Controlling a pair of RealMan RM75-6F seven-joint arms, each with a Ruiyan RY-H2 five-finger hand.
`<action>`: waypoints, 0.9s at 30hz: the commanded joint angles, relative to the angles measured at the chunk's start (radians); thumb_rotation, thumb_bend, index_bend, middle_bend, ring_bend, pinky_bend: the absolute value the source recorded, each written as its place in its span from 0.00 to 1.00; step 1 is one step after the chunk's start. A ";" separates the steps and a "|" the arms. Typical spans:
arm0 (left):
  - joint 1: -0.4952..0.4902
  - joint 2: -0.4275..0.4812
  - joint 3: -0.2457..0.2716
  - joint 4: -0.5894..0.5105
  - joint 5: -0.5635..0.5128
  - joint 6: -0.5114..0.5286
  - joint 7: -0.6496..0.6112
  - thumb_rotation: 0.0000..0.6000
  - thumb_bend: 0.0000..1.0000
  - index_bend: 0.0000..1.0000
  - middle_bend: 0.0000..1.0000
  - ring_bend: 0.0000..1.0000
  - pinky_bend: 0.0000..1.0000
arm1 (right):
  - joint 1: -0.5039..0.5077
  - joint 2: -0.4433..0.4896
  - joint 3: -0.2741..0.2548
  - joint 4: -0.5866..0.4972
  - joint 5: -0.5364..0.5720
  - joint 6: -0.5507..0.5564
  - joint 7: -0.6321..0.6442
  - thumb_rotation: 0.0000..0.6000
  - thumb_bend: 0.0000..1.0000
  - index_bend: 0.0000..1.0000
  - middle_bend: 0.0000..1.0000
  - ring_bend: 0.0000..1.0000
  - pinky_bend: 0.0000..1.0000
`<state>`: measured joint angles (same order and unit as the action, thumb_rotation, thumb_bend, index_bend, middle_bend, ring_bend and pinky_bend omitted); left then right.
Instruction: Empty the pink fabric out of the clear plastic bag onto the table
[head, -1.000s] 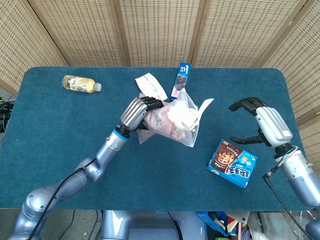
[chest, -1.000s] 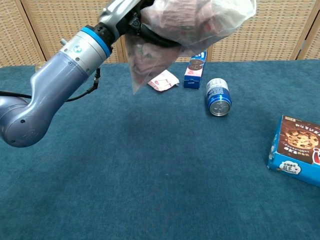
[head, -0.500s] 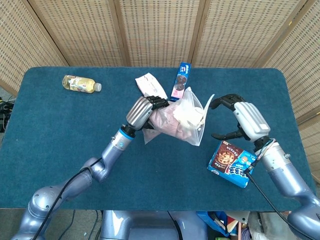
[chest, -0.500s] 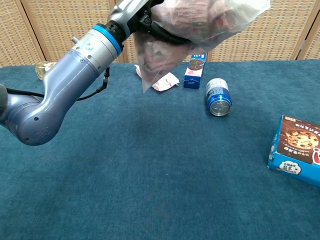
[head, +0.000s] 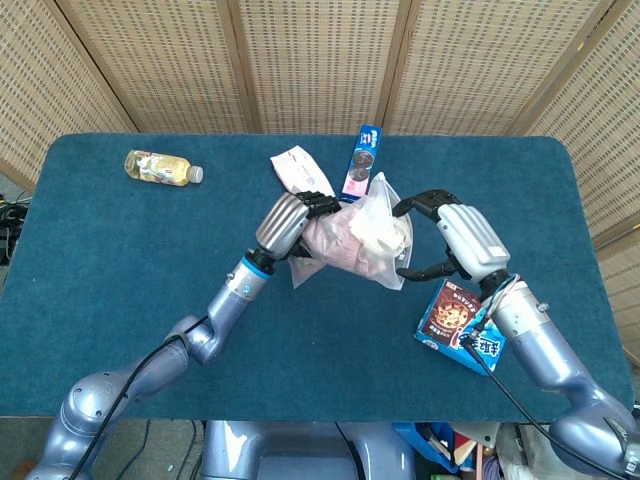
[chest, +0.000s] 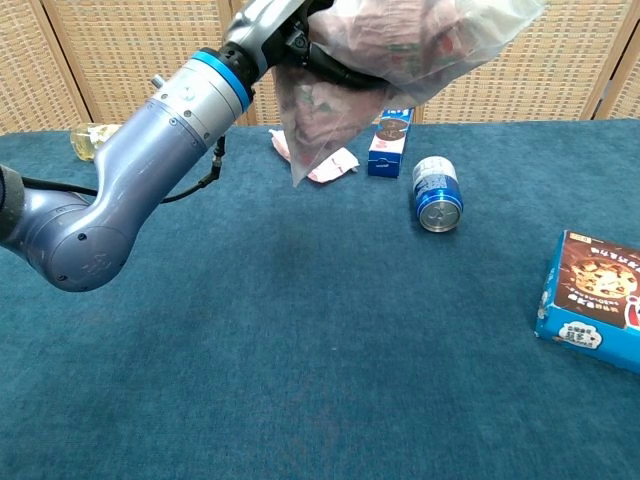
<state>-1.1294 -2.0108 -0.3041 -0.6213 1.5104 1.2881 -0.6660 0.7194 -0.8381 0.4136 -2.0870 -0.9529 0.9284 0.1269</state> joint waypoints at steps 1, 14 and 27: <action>-0.002 0.001 -0.001 -0.002 -0.004 -0.001 0.002 1.00 0.18 0.54 0.55 0.50 0.56 | 0.017 -0.014 0.000 0.001 0.021 -0.005 -0.014 1.00 0.00 0.32 0.32 0.22 0.13; -0.002 0.002 -0.006 -0.011 -0.024 0.001 -0.002 1.00 0.18 0.54 0.55 0.50 0.56 | 0.058 -0.026 0.022 -0.001 0.079 -0.066 0.030 1.00 0.00 0.32 0.26 0.21 0.12; -0.004 0.011 -0.001 -0.023 -0.026 0.000 -0.005 1.00 0.18 0.54 0.55 0.50 0.56 | 0.051 -0.010 0.055 0.038 -0.004 -0.170 0.186 1.00 0.00 0.28 0.18 0.12 0.07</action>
<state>-1.1331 -2.0002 -0.3046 -0.6437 1.4842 1.2883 -0.6715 0.7687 -0.8527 0.4684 -2.0537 -0.9459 0.7710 0.3079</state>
